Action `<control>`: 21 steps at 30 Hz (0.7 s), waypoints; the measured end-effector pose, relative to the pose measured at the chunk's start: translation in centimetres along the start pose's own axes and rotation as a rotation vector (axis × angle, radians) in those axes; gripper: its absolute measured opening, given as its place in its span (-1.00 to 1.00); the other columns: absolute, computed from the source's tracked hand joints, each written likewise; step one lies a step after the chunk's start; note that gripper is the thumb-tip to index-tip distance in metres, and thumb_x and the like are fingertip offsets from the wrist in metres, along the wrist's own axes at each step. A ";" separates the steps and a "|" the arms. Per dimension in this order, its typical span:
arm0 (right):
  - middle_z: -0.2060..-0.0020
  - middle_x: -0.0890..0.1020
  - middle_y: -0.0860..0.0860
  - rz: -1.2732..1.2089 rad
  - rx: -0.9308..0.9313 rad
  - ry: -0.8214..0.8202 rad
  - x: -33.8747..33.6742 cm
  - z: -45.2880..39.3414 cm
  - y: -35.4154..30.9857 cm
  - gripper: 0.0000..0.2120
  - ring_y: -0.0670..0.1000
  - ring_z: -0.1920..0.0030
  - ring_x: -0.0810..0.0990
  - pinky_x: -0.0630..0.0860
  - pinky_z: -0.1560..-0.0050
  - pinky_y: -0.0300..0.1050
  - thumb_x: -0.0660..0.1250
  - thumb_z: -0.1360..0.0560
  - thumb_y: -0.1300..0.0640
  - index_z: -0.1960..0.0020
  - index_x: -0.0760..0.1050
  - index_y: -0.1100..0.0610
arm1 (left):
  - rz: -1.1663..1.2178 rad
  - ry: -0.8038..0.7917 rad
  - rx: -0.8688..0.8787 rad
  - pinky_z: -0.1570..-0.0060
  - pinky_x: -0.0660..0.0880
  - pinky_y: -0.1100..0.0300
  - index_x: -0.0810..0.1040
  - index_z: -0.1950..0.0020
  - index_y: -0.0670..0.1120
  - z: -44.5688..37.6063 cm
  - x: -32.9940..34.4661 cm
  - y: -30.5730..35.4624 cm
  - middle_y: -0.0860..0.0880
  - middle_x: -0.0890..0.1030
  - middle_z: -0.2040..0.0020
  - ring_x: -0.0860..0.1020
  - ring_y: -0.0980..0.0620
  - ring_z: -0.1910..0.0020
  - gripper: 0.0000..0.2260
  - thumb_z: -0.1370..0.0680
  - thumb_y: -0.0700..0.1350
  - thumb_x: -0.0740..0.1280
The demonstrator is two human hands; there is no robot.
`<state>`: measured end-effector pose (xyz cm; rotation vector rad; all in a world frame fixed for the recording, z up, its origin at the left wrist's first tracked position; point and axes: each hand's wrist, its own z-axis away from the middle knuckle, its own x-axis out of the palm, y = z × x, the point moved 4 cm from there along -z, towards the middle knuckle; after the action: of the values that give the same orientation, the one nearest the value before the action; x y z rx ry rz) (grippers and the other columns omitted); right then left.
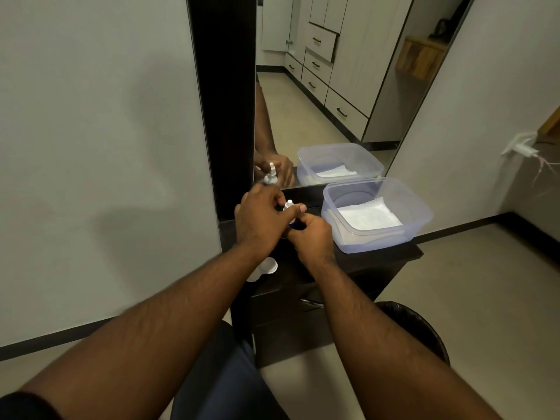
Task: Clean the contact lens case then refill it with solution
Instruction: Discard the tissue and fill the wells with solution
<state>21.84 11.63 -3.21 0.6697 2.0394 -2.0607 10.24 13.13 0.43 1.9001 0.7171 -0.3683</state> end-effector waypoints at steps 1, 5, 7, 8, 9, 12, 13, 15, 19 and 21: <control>0.05 0.68 0.08 0.000 0.007 0.002 0.0 0.0 0.0 -0.79 0.03 0.04 0.63 0.59 -0.06 0.07 0.43 -0.43 0.18 -0.05 0.60 0.19 | 0.013 -0.035 -0.008 0.04 0.54 -0.02 0.52 0.07 0.04 -0.1 0.1 -0.1 0.08 0.53 0.08 0.51 0.05 0.07 -0.62 -0.35 0.31 0.37; 0.08 0.70 0.03 -0.021 -0.040 -0.009 0.1 0.1 -0.1 -0.78 0.00 0.04 0.65 0.58 -0.07 0.09 0.45 -0.41 0.14 -0.04 0.62 0.14 | 0.268 -0.236 -0.044 -0.17 0.50 0.08 0.50 -0.32 0.04 -0.1 0.0 -0.5 0.07 0.57 -0.17 0.52 0.12 -0.14 -0.60 -0.49 0.08 0.37; 0.05 0.70 0.00 -0.028 -0.049 -0.015 0.2 0.2 0.0 -0.74 -0.02 0.03 0.65 0.58 -0.10 0.07 0.46 -0.40 0.13 -0.09 0.62 0.11 | 0.368 -0.330 -0.069 -0.17 0.55 0.10 0.55 -0.29 -0.04 0.0 -0.2 -0.9 0.04 0.62 -0.15 0.57 0.18 -0.10 -0.68 -0.53 -0.13 0.38; 0.04 0.70 -0.01 -0.025 -0.051 -0.017 0.2 0.2 0.0 -0.72 -0.03 0.02 0.65 0.58 -0.10 0.07 0.45 -0.40 0.12 -0.10 0.62 0.10 | 0.384 -0.335 -0.075 -0.13 0.57 0.11 0.58 -0.24 -0.06 -0.1 -0.3 -1.1 0.02 0.64 -0.11 0.60 0.16 -0.08 -0.71 -0.52 -0.19 0.39; 0.03 0.69 -0.01 -0.020 -0.047 -0.017 0.3 0.1 0.0 -0.71 -0.03 0.01 0.64 0.58 -0.11 0.07 0.45 -0.40 0.10 -0.12 0.61 0.09 | 0.388 -0.319 -0.083 -0.06 0.60 0.12 0.60 -0.19 -0.07 -0.1 -0.3 -1.2 0.00 0.66 -0.06 0.63 0.12 -0.04 -0.73 -0.50 -0.20 0.41; 0.04 0.70 0.00 -0.033 -0.035 -0.009 0.1 0.2 -0.1 -0.72 -0.03 0.02 0.64 0.57 -0.11 0.05 0.47 -0.39 0.12 -0.10 0.62 0.11 | 0.371 -0.226 -0.069 0.12 0.61 0.18 0.64 -0.02 -0.09 -0.4 -0.5 -0.6 -0.03 0.66 0.12 0.65 0.07 0.12 -0.82 -0.44 -0.16 0.48; 0.05 0.70 0.00 -0.046 -0.038 -0.009 0.0 0.3 -0.2 -0.72 -0.04 0.02 0.64 0.57 -0.11 0.04 0.47 -0.39 0.12 -0.09 0.62 0.12 | 0.368 -0.177 -0.065 0.15 0.59 0.23 0.63 0.02 -0.10 -0.5 -0.6 -0.2 -0.03 0.65 0.16 0.63 0.09 0.16 -0.84 -0.42 -0.15 0.49; 0.07 0.70 -0.02 -0.078 -0.060 -0.015 -0.1 0.5 -0.5 -0.72 -0.07 0.03 0.64 0.58 -0.10 0.01 0.49 -0.37 0.10 -0.08 0.63 0.11 | 0.376 -0.066 -0.068 0.16 0.55 0.34 0.62 0.05 -0.11 -0.8 -1.2 0.5 0.02 0.63 0.19 0.60 0.16 0.21 -0.85 -0.42 -0.15 0.49; 0.04 0.69 -0.04 -0.080 -0.061 0.006 0.0 0.6 -0.4 -0.63 -0.08 0.00 0.63 0.57 -0.12 -0.01 0.52 -0.33 0.04 -0.11 0.62 0.09 | 0.317 0.004 -0.121 0.13 0.55 0.31 0.62 0.04 -0.08 -0.8 -2.9 -0.3 0.05 0.63 0.16 0.60 0.14 0.15 -0.86 -0.42 -0.18 0.47; -0.05 0.67 -0.01 -0.060 -0.058 0.021 -0.1 0.5 -0.4 -0.58 -0.08 -0.05 0.60 0.54 -0.17 -0.04 0.51 -0.35 0.05 -0.17 0.59 0.11 | 0.220 -0.069 -0.159 0.09 0.59 0.18 0.62 0.03 -0.07 0.1 -3.2 -2.1 0.02 0.64 0.15 0.61 0.07 0.14 -0.85 -0.43 -0.19 0.47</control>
<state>21.69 11.19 -2.84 0.6299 2.1471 -2.0259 6.45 12.67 0.56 1.7848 0.4711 -0.2291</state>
